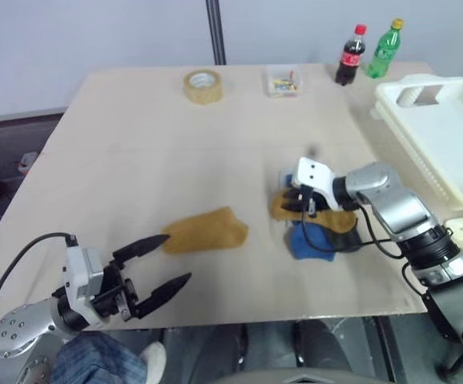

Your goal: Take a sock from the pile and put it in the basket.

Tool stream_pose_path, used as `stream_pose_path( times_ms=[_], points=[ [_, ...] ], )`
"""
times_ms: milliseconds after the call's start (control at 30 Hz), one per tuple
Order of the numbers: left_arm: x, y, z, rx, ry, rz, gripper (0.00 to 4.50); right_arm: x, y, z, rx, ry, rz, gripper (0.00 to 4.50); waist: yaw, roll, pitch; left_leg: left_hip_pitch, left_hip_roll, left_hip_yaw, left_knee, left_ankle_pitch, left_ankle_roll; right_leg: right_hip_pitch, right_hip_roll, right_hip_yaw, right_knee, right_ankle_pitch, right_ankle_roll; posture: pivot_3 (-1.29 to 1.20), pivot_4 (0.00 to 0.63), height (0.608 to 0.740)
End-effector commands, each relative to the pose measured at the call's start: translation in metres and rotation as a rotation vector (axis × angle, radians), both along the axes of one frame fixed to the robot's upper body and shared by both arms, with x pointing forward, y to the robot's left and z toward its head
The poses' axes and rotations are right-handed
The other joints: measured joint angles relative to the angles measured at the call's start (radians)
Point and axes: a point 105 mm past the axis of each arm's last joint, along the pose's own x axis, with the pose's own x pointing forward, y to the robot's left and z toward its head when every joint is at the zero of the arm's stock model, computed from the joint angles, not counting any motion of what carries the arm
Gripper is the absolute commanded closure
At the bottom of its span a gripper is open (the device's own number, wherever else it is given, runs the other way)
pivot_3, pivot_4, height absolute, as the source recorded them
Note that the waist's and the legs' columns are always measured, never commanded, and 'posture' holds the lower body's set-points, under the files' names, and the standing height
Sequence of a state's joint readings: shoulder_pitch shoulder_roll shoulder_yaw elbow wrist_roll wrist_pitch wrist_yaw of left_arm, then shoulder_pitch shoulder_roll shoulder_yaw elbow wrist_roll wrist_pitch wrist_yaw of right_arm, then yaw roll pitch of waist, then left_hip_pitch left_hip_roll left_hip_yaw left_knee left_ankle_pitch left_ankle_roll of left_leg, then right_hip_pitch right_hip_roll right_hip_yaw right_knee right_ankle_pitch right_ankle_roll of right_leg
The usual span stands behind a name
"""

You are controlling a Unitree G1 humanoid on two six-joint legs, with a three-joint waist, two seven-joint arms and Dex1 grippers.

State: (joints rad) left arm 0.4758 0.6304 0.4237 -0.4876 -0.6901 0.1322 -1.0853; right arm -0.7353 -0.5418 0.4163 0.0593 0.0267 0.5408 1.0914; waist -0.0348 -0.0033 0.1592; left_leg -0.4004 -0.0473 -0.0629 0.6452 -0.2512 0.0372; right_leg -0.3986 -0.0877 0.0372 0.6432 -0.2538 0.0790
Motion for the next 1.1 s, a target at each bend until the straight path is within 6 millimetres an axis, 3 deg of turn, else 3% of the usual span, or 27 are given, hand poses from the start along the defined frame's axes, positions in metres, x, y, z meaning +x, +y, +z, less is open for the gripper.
stream_pose_path(
  times_ms=[33, 100, 200, 600, 800, 1100],
  points=[
    [-0.001, 0.000, 0.005, 0.010, -0.024, -0.004, 0.00, -0.001, -0.001, -0.001, -0.012, -0.012, 0.009, 3.24, 0.000, 0.000, 0.000, 0.000, 0.000, 0.000, 0.000, 0.000, 0.000, 0.000, 0.000, 0.000, 0.000, 0.000, 0.000, 0.00, 0.150, 0.738],
    [-0.001, 0.000, 0.005, 0.010, -0.024, -0.005, 0.00, 0.000, 0.000, -0.001, -0.013, -0.021, 0.006, 3.24, 0.000, 0.000, 0.000, 0.000, 0.000, 0.000, 0.000, 0.000, 0.000, 0.000, 0.000, 0.000, 0.000, 0.000, 0.000, 0.00, 0.150, 0.738],
    [-0.001, 0.000, 0.006, 0.010, -0.024, -0.005, 0.00, 0.001, 0.001, 0.002, -0.002, -0.029, 0.006, 4.44, 0.000, 0.000, 0.000, 0.000, 0.000, 0.000, 0.000, 0.000, 0.000, 0.000, 0.000, 0.000, 0.000, 0.000, 0.000, 0.00, 0.150, 0.738],
    [-0.002, 0.001, 0.005, 0.009, -0.030, 0.006, 0.00, 0.000, 0.016, 0.018, 0.052, -0.068, 0.043, 4.48, -0.001, 0.000, 0.000, 0.000, 0.000, 0.000, 0.000, 0.000, 0.000, 0.000, 0.000, 0.000, 0.000, 0.000, 0.000, 0.00, 0.150, 0.738],
    [0.001, 0.005, 0.007, 0.015, -0.041, 0.023, 0.00, 0.011, 0.055, 0.030, 0.083, -0.117, 0.125, 4.48, -0.006, 0.000, 0.000, 0.001, 0.000, 0.000, 0.000, 0.000, 0.000, 0.000, 0.001, 0.000, 0.001, 0.000, 0.000, 0.00, 0.150, 0.738],
    [-0.001, 0.019, 0.009, 0.037, -0.057, 0.090, 0.00, 0.010, 0.159, 0.042, 0.133, -0.177, 0.324, 4.48, -0.008, 0.000, 0.000, 0.000, 0.000, 0.001, -0.002, 0.003, -0.005, -0.003, 0.004, 0.001, 0.001, 0.000, 0.000, 0.00, 0.150, 0.738]
  ],
)
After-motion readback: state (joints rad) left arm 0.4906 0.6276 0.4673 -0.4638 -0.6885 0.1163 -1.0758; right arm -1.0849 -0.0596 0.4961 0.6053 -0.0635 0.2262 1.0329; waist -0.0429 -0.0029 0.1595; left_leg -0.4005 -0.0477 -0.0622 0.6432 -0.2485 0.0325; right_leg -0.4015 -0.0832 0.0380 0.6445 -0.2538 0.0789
